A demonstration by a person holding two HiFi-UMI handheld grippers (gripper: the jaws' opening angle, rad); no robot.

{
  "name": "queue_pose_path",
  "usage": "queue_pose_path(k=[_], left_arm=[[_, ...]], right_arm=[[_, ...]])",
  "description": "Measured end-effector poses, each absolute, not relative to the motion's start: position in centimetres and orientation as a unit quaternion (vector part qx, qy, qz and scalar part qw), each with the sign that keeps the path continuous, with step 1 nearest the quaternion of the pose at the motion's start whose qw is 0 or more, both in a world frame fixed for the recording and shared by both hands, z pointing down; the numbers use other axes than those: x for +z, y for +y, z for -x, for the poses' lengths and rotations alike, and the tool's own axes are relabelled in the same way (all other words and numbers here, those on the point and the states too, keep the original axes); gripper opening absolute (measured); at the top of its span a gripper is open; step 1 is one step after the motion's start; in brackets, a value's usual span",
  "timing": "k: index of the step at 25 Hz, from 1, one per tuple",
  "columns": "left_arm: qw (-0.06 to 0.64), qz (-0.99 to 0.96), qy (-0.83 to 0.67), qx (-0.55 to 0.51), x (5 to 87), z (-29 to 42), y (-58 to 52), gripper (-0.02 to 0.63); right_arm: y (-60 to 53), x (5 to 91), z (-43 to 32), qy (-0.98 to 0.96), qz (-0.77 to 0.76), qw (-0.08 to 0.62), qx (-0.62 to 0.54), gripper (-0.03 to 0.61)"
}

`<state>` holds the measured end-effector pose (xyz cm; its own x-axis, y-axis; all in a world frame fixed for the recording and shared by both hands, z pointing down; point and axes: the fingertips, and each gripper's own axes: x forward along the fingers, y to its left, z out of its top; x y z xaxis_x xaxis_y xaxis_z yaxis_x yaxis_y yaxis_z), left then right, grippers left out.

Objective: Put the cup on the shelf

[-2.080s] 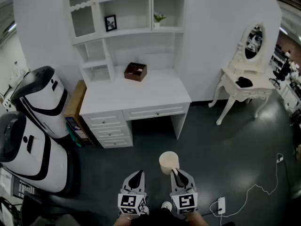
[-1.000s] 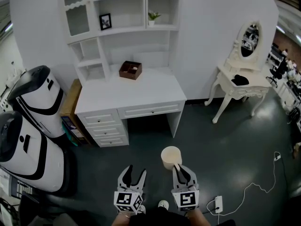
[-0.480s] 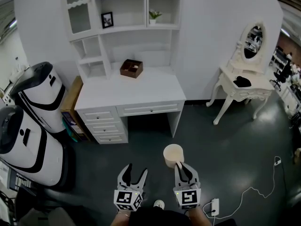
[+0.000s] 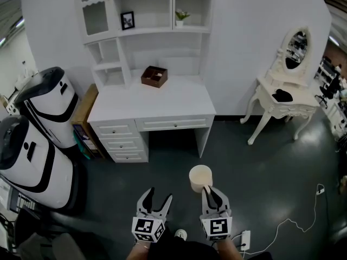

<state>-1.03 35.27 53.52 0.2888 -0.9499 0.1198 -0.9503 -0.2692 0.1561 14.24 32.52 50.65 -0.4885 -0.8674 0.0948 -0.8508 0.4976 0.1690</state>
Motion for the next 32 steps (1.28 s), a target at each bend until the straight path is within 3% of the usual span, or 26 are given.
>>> queue_pose_path(k=[16,32], left_arm=[[0.12,-0.815,-0.568,0.006,55.7,3.2,26.8,0.278],[0.103,-0.845,-0.524,0.024,54.3,10.7,11.3,0.278]], right_arm=[[25.4,52.7,-12.3,-0.845,-0.526,0.098,-0.022,0.051],[12.2,51.9,-4.0,-0.82,-0.565,0.088,-0.025,0.049]])
